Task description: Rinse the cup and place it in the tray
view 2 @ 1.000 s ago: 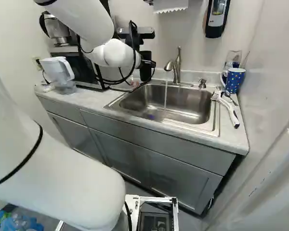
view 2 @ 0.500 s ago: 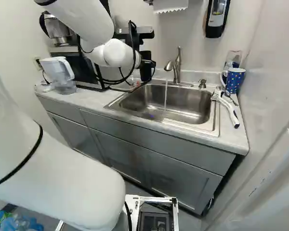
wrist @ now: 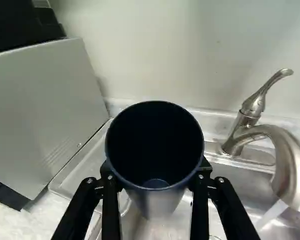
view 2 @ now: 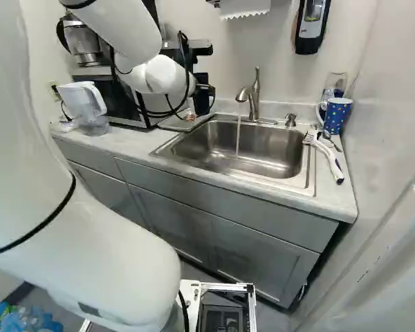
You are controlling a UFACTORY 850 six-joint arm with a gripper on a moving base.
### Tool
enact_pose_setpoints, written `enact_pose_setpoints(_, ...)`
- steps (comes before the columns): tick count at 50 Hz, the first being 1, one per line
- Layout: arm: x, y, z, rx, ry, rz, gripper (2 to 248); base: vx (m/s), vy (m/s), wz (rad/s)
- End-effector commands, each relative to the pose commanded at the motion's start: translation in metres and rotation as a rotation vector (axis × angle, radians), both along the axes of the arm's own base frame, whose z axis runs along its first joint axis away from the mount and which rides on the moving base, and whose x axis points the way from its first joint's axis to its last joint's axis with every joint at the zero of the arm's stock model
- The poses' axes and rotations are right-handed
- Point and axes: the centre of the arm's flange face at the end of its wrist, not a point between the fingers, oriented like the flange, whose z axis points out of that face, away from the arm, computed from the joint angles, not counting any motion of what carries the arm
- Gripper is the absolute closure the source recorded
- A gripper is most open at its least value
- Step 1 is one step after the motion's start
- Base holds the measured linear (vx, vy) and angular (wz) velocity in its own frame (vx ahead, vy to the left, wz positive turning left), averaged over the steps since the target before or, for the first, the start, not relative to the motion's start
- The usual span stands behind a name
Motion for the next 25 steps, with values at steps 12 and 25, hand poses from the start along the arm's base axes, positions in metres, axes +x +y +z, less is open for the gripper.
enact_pose_setpoints(12, 0.019, 0.014, 0.001, 0.000, 0.002, 0.032, 125, 0.000, 0.000, 0.000)
enact_pose_setpoints(25, 0.040, 0.030, 0.001, 0.000, 0.003, 0.065, 125, 0.000, 0.000, 0.000)
